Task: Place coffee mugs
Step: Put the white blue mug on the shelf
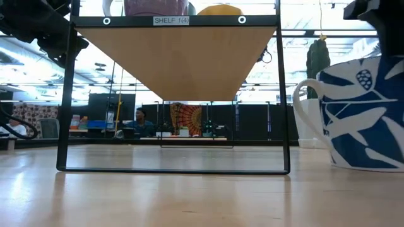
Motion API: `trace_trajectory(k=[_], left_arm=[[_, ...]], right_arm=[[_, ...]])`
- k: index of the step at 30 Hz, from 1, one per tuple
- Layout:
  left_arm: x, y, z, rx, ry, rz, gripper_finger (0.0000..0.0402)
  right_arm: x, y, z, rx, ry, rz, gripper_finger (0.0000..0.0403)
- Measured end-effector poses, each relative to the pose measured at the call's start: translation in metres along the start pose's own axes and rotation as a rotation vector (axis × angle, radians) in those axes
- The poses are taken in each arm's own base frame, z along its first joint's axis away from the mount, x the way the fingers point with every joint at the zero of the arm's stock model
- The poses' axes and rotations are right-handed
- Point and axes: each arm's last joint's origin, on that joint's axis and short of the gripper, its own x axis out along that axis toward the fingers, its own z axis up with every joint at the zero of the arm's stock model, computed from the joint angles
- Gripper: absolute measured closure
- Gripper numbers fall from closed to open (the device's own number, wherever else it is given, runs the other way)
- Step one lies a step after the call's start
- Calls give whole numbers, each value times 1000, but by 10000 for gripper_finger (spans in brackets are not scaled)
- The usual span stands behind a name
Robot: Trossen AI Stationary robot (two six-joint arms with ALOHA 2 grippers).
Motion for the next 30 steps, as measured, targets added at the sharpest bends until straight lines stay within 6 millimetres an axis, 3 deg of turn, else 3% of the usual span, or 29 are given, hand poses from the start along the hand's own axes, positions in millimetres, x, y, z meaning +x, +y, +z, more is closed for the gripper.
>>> trace_trajectory(k=[14,24,30], left_arm=[[0,0,0,1,9,-14,246],[0,-1,-1,1,20,-37,246],[0,-1,-1,1,20,-38,246]], right_arm=[[8,-12,5,-75,20,-78,277],[-13,-22,-13,-145,-36,-159,275],[-14,-24,-16,-190,-6,-174,270]])
